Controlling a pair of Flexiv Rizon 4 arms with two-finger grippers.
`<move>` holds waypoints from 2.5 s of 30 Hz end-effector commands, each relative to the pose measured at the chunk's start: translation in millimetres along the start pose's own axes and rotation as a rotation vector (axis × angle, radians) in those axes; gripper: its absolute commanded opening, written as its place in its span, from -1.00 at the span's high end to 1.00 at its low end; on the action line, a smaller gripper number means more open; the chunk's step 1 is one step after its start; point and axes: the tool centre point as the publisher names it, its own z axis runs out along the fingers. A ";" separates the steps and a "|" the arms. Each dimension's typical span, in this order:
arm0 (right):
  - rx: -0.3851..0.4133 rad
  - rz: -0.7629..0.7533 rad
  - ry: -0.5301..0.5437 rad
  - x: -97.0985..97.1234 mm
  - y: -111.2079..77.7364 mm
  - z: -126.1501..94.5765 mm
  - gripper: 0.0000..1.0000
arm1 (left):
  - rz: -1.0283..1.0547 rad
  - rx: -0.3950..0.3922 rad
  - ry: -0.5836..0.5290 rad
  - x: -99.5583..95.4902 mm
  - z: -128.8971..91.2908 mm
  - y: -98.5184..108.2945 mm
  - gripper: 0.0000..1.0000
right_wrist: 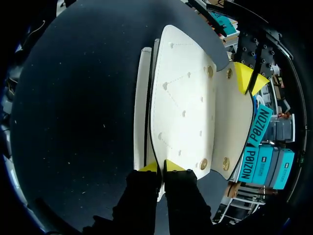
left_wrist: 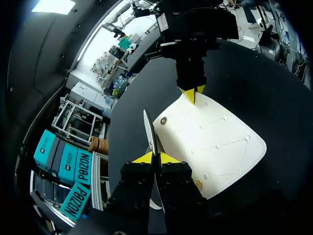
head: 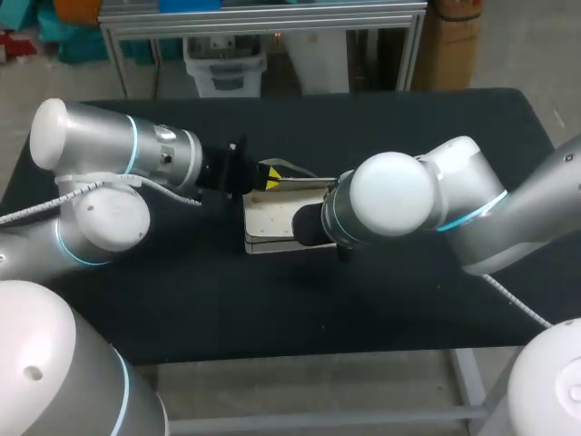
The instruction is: Pick up the bag, open it, inspect its contents, close it, and place it on the opposite side
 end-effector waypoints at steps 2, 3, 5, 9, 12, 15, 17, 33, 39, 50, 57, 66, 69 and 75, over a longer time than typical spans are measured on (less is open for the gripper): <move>0.001 0.000 -0.006 3.8 -0.6 3.7 1.00 | -0.052 0.072 0.046 -6.6 -12.3 5.8 1.00; 0.001 0.000 -0.006 3.8 -0.6 3.7 1.00 | -0.065 0.073 0.050 -7.8 -12.5 7.1 1.00; 0.001 0.000 -0.006 3.8 -0.6 3.7 1.00 | -0.062 0.081 0.059 -8.3 -13.3 7.6 1.00; 0.001 0.000 -0.006 3.8 -0.6 3.7 1.00 | -0.051 0.068 0.070 -3.8 -11.3 6.7 1.00; 0.001 0.000 -0.006 3.8 -0.6 3.7 1.00 | -0.046 0.021 0.093 0.6 -3.8 5.4 0.15; 0.001 0.000 -0.006 3.8 -0.6 3.7 1.00 | -0.041 0.006 0.099 1.4 -0.5 3.2 -0.18; 0.001 0.000 -0.006 3.8 -0.6 3.7 1.00 | -0.033 -0.008 0.091 2.0 -0.6 2.0 -0.18; 0.001 0.000 -0.006 3.8 -0.6 3.7 1.00 | -0.047 -0.187 0.034 22.2 12.3 8.1 0.23; 0.001 0.000 -0.006 3.8 -0.6 3.7 1.00 | -0.064 -0.191 0.039 21.3 15.0 12.9 0.27; 0.001 0.000 -0.006 3.8 -0.6 3.7 1.00 | -0.084 -0.237 0.053 11.7 18.6 21.8 0.29; 0.001 0.000 -0.006 3.8 -0.6 3.7 1.00 | -0.099 -0.232 0.074 8.2 19.5 24.8 0.33; 0.001 0.000 -0.006 3.8 -0.6 3.7 1.00 | -0.132 -0.250 0.118 2.3 27.2 30.2 0.52; 0.001 0.000 -0.006 3.8 -0.6 3.7 1.00 | -0.141 -0.254 0.130 2.2 29.4 30.7 0.69; 0.001 0.000 -0.006 3.8 -0.6 3.7 1.00 | -0.167 -0.267 0.154 1.4 32.2 32.9 1.00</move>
